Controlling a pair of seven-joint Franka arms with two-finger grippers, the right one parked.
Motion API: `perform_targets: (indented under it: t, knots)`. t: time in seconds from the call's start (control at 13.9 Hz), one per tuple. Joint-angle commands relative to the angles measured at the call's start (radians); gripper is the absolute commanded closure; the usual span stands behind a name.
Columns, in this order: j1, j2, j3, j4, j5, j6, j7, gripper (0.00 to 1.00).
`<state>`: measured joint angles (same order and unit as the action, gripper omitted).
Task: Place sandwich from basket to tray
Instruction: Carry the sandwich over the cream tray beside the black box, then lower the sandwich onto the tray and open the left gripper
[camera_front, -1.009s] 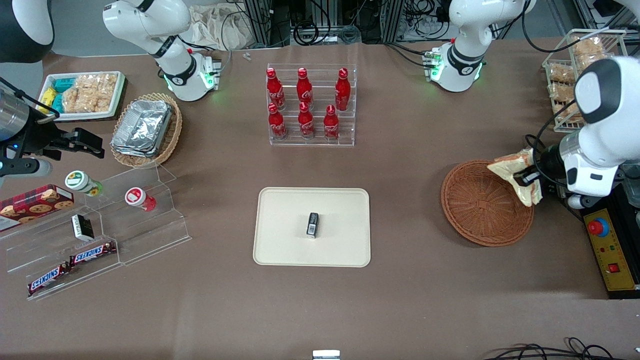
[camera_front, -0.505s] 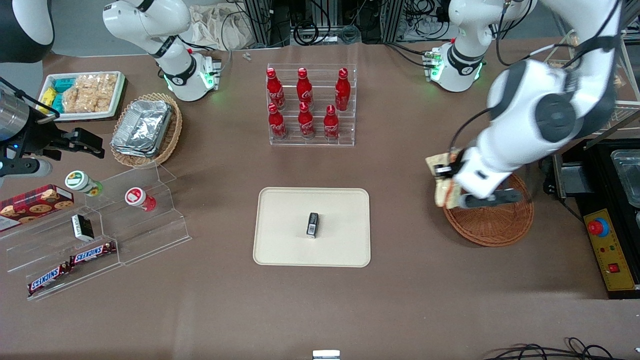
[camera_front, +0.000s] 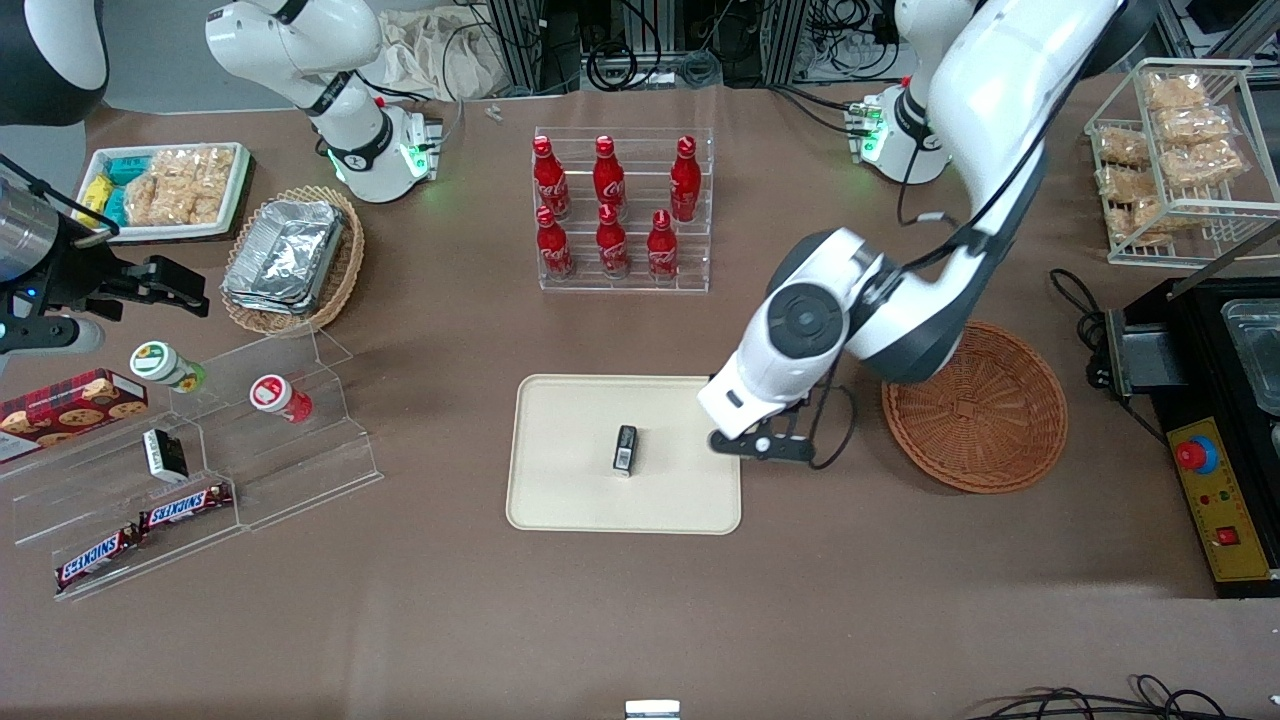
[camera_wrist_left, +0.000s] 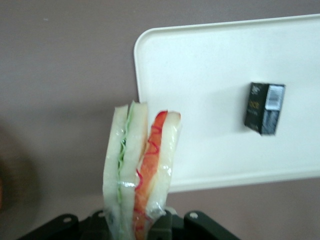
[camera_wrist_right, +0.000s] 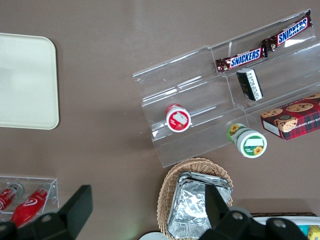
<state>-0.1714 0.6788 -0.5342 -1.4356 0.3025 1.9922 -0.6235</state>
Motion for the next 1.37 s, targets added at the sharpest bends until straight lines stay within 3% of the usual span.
perform_targets:
  t: [0.0, 0.36, 0.43, 0.5, 0.58, 0.94, 1.15, 1.3]
  knots:
    - [-0.033, 0.129, 0.005, 0.093, 0.069, 0.06, -0.08, 1.0]
    - [-0.034, 0.237, 0.008, 0.09, 0.119, 0.166, -0.088, 1.0]
    - [-0.034, 0.243, 0.008, 0.089, 0.128, 0.168, -0.087, 0.74]
    - [-0.031, 0.245, 0.01, 0.087, 0.132, 0.169, -0.07, 0.07]
    - [-0.033, 0.245, 0.019, 0.084, 0.133, 0.178, -0.07, 0.0]
    - [-0.022, 0.203, 0.019, 0.086, 0.127, 0.182, -0.09, 0.0]
    - [-0.017, 0.041, 0.022, 0.095, 0.077, 0.041, -0.079, 0.0]
    - [-0.019, -0.069, 0.097, 0.087, 0.066, 0.013, -0.074, 0.0]
